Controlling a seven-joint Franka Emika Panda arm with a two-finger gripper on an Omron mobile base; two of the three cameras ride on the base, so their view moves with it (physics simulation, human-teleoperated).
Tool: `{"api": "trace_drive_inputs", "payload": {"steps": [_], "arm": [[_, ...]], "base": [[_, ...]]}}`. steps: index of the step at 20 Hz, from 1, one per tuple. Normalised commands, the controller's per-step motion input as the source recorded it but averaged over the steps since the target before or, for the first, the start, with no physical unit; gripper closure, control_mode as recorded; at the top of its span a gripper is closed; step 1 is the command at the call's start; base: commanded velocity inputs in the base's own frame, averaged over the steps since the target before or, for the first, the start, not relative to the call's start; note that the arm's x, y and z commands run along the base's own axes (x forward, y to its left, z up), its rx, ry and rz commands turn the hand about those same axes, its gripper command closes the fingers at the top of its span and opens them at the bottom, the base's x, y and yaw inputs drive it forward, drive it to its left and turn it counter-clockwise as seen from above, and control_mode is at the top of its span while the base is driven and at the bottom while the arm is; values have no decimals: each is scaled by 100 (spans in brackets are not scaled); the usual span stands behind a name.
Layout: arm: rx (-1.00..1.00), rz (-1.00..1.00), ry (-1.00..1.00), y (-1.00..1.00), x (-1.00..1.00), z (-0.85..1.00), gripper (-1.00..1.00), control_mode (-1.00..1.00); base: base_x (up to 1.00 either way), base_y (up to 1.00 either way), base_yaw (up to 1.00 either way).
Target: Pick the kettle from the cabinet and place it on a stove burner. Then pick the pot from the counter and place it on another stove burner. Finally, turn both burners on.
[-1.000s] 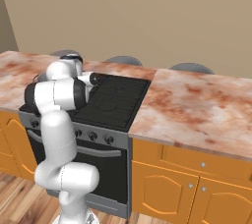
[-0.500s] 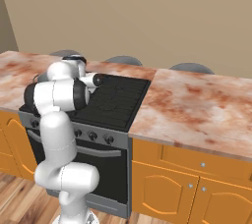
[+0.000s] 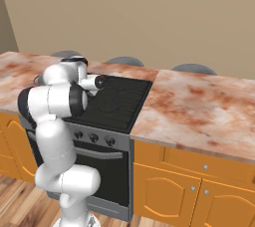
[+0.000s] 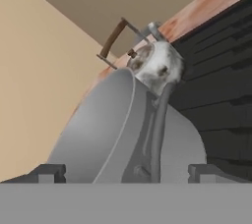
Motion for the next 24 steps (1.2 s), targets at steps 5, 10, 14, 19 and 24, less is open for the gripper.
{"api": "trace_drive_inputs", "payload": {"steps": [5, 10, 14, 19, 24], "arm": [[-2, -4, 0, -8, -40, 41, -100, -100], [-6, -2, 0, -1, -39, 55, -100, -100], [-7, -2, 0, 0, -44, 59, -100, -100], [-8, -2, 0, 0, -47, 59, -100, -100], [-8, -4, 0, 0, -50, 46, -100, -100]], "base": [[0, 0, 0], [0, 0, 0], [0, 0, 0], [0, 0, 0], [0, 0, 0]]}}
